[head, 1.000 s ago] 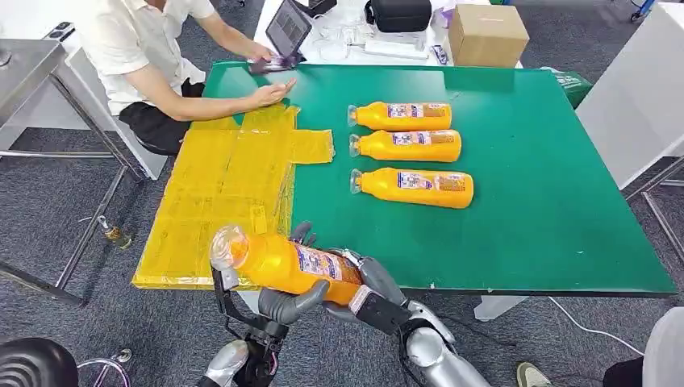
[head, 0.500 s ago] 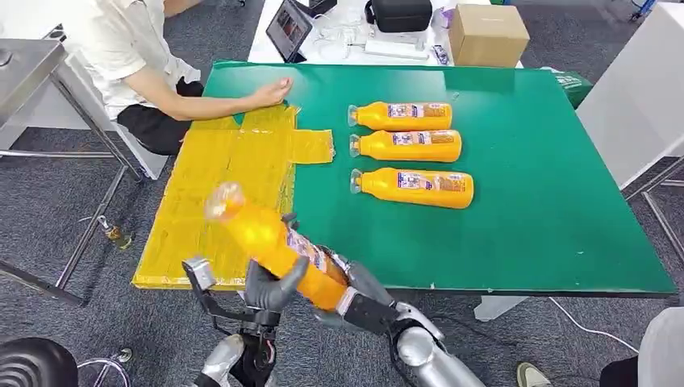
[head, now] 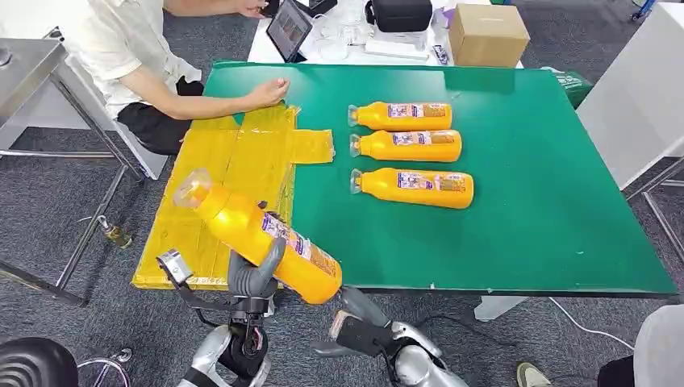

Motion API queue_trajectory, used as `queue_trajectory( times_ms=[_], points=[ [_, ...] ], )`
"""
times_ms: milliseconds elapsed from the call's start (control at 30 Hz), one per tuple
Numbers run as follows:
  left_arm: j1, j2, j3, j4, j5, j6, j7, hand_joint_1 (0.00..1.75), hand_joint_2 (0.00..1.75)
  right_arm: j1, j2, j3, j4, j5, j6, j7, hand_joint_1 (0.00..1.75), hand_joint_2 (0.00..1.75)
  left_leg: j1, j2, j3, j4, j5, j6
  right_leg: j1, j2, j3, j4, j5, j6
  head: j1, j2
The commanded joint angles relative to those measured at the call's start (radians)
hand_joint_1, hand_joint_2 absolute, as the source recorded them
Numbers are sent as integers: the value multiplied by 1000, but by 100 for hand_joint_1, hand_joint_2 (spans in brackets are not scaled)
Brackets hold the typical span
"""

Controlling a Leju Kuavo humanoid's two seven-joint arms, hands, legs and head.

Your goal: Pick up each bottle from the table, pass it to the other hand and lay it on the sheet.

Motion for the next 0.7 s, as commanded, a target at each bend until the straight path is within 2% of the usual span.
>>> queue_trajectory(
  times_ms=[33, 167, 200, 233, 267, 333, 433, 467, 533, 567, 600, 633, 700],
  points=[
    [-10, 68, 60, -31, -200, 157, -32, 175, 175, 77, 119, -266, -253, -76, -508, -34, 0, 175, 0, 4, 4, 0, -2, 0, 1, 3, 2, 1, -2, -4, 0, 0],
    [-16, 62, 60, -21, -202, 156, -32, 175, 175, 84, 114, -271, -255, -76, -502, -24, 0, 175, 0, 1, 4, -1, -1, 1, 1, -1, 3, 0, -1, -3, -1, 0],
    [-41, 85, 25, 0, -366, 288, -65, 175, 175, 103, 162, -356, -321, -96, -638, -121, 0, 175, 0, 0, 3, 0, -1, 1, 1, -1, 4, -1, -1, -2, 0, 0],
    [-58, 91, 10, 17, -430, 345, -70, 175, 175, 123, 207, -454, -422, -22, -638, -121, 0, 175, 1, 1, 6, 0, -2, 2, 2, -1, 6, -1, -2, -3, 1, 0],
    [-92, 85, 7, 46, -465, 376, -68, 175, 175, 140, 270, -571, -561, 16, -638, -121, 0, 175, 0, 1, 3, 0, -1, 1, 1, 0, 2, 0, -1, -3, 0, 0],
    [-138, 87, 13, 91, -525, 422, -64, 175, 175, 141, 289, -646, -656, -40, -638, -121, 0, 175, -1, -3, 0, 3, -1, 1, 0, -5, 0, 5, -3, -4, 0, 0],
    [-201, 129, -12, 219, -783, 595, 20, 175, 175, 151, 297, -659, -696, -93, -638, -121, 0, 175, 0, -5, 2, 0, 0, 1, 0, -6, 2, 1, -2, -3, 0, 0],
    [-236, 146, -19, 306, -922, 636, 62, 175, 175, 158, 285, -628, -681, -100, -638, -121, 0, 175, 0, -4, 2, 0, 0, 1, 0, -5, 3, 0, -1, -2, 0, 0],
    [-264, 159, -14, 382, -999, 635, 88, 175, 175, 156, 287, -612, -661, -108, -638, -121, 0, 175, 0, -3, 6, -2, 0, 1, 1, -4, 6, -2, -1, -3, 0, 0],
    [-275, 176, -28, 422, -1053, 634, 173, 175, 175, 119, 327, -586, -614, -65, -636, -98, 0, 175, 0, -2, 5, -2, 1, 0, 0, -2, 5, -1, 0, -2, 0, 0],
    [-300, 201, -76, 453, -1021, 649, 186, 175, 175, 104, 284, -582, -557, -128, -638, -121, 0, 175, 0, -1, 6, -2, 0, 1, 1, -2, 6, -2, -1, -3, 0, 0],
    [-350, 183, -55, 565, -1124, 640, 243, 175, 175, 146, 261, -558, -581, -147, -638, -121, 0, 175, 0, 2, 6, -2, 0, 0, 1, 1, 4, -1, 0, -3, 0, 0],
    [-419, 177, -36, 701, -1264, 601, 310, 175, 175, 127, 242, -516, -527, -177, -638, -121, 0, 175, 1, -2, 7, -2, 1, 0, 2, -4, 7, -3, 0, -3, 0, 0]
  ],
)
